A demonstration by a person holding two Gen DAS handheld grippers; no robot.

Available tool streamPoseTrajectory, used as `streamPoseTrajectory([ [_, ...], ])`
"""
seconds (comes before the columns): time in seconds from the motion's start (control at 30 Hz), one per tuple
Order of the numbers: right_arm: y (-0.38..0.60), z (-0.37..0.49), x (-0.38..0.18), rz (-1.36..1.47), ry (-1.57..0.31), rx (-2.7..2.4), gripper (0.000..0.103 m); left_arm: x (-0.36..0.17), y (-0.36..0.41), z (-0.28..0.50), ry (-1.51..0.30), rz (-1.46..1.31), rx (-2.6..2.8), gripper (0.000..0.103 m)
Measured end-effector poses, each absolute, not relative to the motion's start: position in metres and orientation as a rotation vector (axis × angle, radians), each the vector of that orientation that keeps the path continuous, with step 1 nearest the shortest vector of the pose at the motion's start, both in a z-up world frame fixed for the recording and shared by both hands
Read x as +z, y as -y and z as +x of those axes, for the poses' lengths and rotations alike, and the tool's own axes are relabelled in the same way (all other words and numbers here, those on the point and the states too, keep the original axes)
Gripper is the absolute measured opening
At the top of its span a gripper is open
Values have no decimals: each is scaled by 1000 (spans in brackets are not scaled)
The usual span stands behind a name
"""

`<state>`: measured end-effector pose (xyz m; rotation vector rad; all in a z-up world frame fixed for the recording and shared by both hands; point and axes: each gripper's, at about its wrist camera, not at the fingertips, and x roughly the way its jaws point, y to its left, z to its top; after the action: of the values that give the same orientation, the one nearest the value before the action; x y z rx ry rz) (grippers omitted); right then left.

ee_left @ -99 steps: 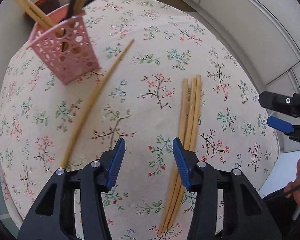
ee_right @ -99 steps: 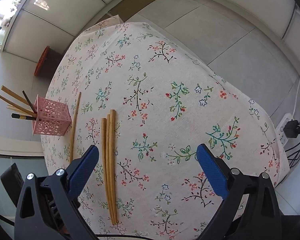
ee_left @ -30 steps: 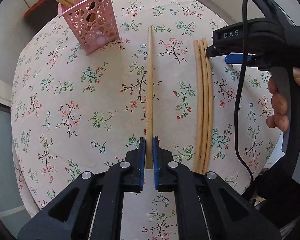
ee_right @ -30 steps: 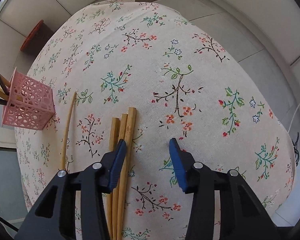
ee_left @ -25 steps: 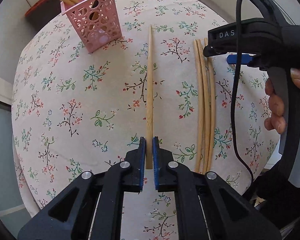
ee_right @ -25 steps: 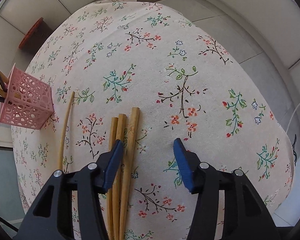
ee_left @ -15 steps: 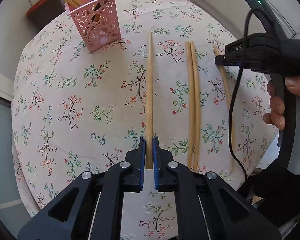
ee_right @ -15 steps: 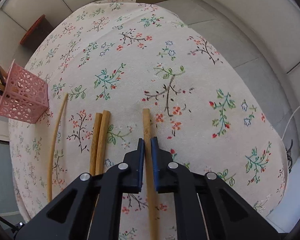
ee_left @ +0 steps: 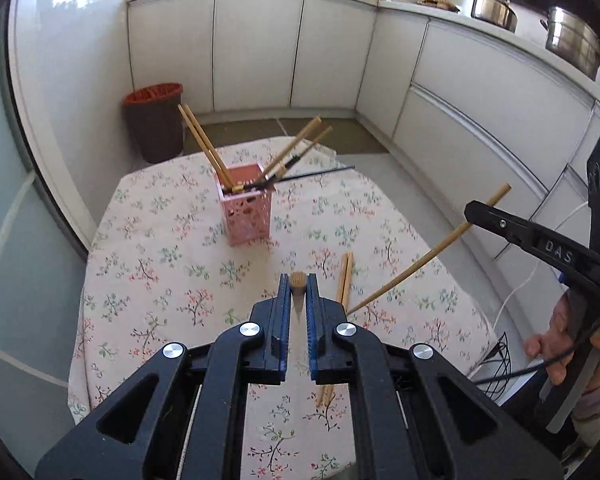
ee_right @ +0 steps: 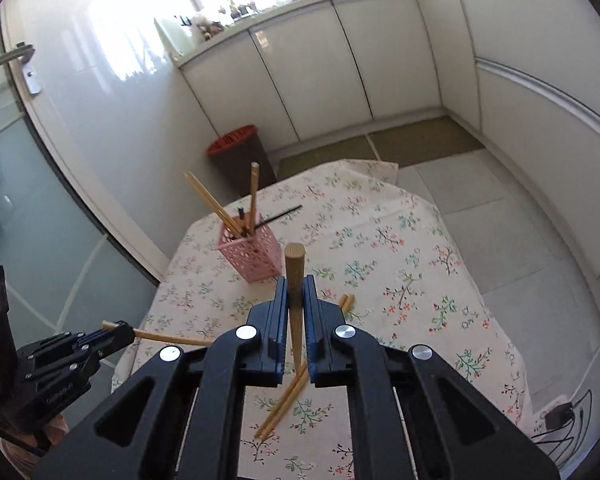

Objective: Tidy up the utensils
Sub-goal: 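Lift both wooden chopsticks upright and carry them over the pink holder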

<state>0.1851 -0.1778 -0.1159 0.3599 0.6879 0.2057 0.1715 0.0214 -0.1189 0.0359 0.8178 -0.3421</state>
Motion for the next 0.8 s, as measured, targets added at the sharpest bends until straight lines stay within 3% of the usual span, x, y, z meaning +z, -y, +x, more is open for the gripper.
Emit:
streamPoseTrajectory([
  [0.47,158,221,24,347,-487,339,8,-27,-46,213,-644,-16,-285,6],
  [0.8,130,299,50,292,-407,274,8,7,-40,282,-557,-8,-228,6],
])
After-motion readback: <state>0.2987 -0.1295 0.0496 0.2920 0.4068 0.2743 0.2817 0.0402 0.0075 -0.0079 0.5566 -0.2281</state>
